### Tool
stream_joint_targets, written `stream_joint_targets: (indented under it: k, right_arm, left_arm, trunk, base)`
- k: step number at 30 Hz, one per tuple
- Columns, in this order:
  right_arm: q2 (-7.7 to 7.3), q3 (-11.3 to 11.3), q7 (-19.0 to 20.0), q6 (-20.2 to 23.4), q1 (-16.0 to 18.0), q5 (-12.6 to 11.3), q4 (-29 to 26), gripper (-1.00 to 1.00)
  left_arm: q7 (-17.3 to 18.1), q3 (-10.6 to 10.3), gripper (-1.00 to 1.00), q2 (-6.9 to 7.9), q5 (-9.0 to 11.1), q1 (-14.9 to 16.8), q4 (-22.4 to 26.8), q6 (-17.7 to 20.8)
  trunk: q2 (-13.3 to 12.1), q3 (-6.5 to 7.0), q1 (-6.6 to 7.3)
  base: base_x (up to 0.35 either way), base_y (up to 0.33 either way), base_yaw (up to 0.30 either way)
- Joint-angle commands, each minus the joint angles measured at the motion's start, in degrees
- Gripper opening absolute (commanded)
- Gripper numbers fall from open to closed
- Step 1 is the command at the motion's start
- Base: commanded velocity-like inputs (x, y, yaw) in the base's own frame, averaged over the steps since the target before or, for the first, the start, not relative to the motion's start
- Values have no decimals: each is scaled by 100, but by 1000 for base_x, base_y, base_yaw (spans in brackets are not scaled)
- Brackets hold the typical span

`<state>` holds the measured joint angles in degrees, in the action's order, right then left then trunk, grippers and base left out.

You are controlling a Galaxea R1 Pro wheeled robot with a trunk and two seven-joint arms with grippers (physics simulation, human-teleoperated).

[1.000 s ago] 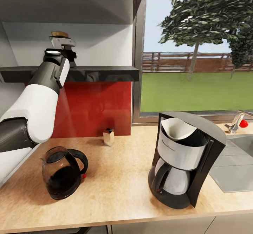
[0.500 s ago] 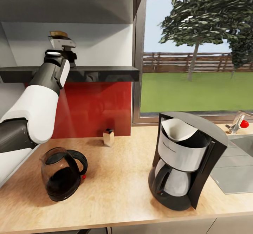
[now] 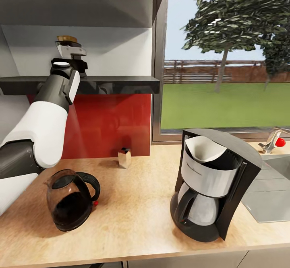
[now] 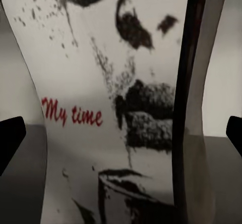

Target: Set up a coffee station on the kitchen countertop: keep the coffee maker on the countertop, move the bottle of coffee from the kitchen shelf to the counter next to the coffee maker, place a paper coffee filter on top of the coffee maker, put the saucer next to the coffee maker with the coffee cup on the saucer, and place the electric kettle next to the coffee maker.

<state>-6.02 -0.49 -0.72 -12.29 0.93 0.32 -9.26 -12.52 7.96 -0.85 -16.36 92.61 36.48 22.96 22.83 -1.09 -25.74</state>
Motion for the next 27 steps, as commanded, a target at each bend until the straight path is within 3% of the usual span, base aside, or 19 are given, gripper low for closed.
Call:
stream_joint_targets:
  k: [1,2,27]
  right_arm:
    - [-2,-4,-7,-19,4,3,4,100]
    - [-4,-4,-7,-19,4,3,3,100]
    - [4,6,-7,-19,4,3,11,100]
  left_arm:
    - [4,22,100,-9,-21,-52,14,37]
    - [4,18,-100,-11,-18,-57,21,41]
    - [-9,29,-100,-43,9,-61,61,42]
  trunk:
    - [9,-14,-4]
    - [9,-14,-4]
    - [9,-14,-4]
  base:
    - [0,0,0]
    - [0,0,0]
    - [0,0,0]
